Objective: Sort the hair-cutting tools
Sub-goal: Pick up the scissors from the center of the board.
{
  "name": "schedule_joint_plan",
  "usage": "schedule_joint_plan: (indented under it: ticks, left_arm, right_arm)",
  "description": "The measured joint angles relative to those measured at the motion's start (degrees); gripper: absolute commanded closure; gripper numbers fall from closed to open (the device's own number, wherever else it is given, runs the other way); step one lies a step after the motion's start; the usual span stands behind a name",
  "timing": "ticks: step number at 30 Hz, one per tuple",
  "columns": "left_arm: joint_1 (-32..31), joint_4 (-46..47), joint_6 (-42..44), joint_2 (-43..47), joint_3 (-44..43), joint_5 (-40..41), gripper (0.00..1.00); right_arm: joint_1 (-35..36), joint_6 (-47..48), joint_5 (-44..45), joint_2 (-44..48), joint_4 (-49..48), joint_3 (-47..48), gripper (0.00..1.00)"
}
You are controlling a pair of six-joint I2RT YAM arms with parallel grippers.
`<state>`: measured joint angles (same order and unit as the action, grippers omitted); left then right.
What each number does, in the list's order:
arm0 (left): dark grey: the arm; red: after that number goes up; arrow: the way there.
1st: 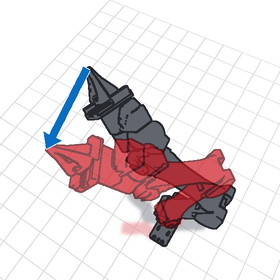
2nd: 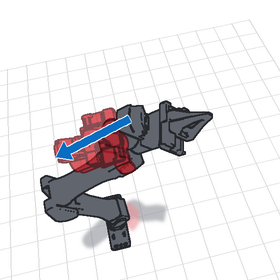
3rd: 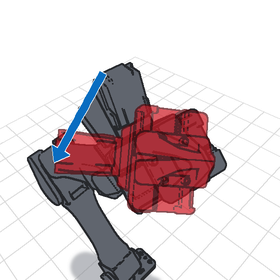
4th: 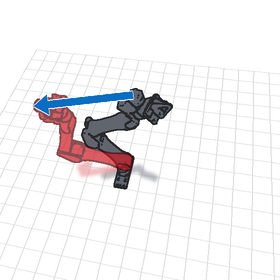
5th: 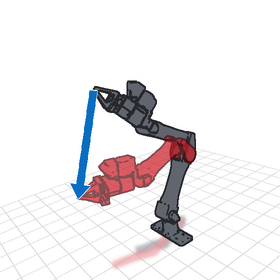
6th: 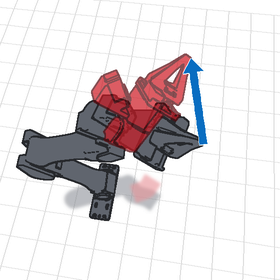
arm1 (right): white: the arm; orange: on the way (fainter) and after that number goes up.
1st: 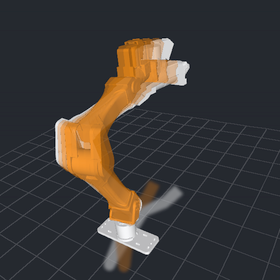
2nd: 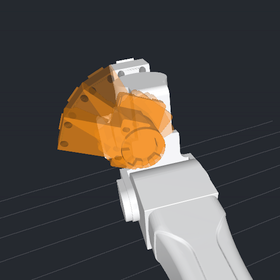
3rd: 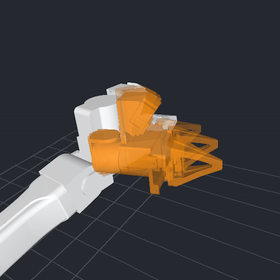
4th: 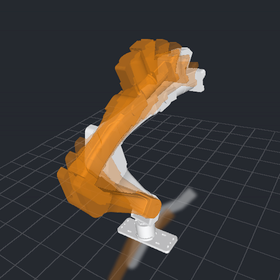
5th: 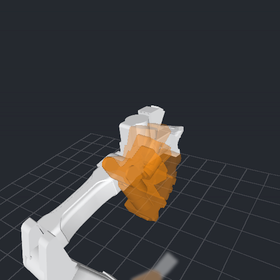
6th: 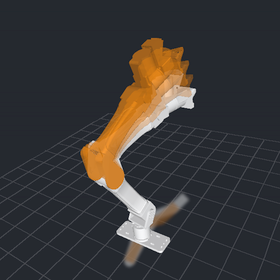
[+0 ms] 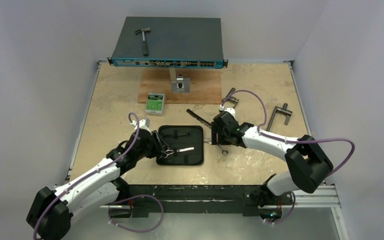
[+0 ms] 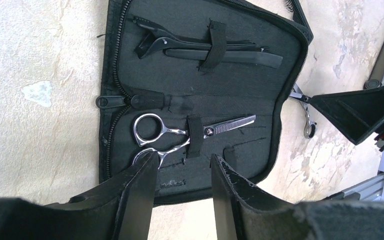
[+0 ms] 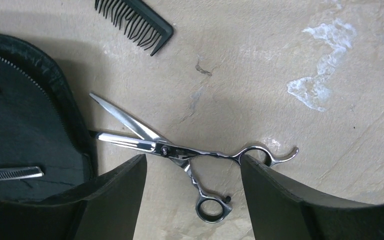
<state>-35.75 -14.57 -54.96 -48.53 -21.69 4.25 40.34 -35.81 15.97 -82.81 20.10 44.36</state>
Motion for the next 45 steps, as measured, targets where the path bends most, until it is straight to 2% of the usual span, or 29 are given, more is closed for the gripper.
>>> schedule_joint_plan:
  ticks: [4, 6, 15, 27, 32, 38, 45]
  left_arm:
    - [0.0, 0.2, 0.0, 0.7, 0.3, -0.4, 0.58]
    - [0.0, 0.2, 0.0, 1.4, 0.7, -0.5, 0.58]
    - [0.0, 0.5, 0.0, 0.5, 1.0, -1.1, 0.58]
    - [0.0, 0.9, 0.0, -0.5, 1.0, -2.0, 0.58]
    - [0.0, 1.3, 0.0, -0.5, 1.0, -2.2, 0.58]
    - [0.0, 1.6, 0.0, -0.5, 1.0, -2.4, 0.58]
    - [0.0, 1.6, 0.0, -0.5, 1.0, -2.4, 0.58]
  right_arm:
    - [0.6, 4.9, -0.5, -0.2, -0.4, 0.3, 0.21]
    - [1.2, 7.5, -0.6, -0.1, -0.4, 0.8, 0.21]
    - [1.8, 15.6, -0.5, -2.0, -0.6, 4.9, 0.29]
    - [5.9, 18.9, -0.4, -7.6, 0.5, 5.0, 0.31]
    - [6.1, 18.8, -0.2, -9.7, 1.4, 6.4, 0.37]
    - [5.8, 17.9, -0.4, -11.8, 1.0, 8.3, 0.56]
    - [1.1, 16.1, -4.9, -11.6, -0.5, 7.8, 0.66]
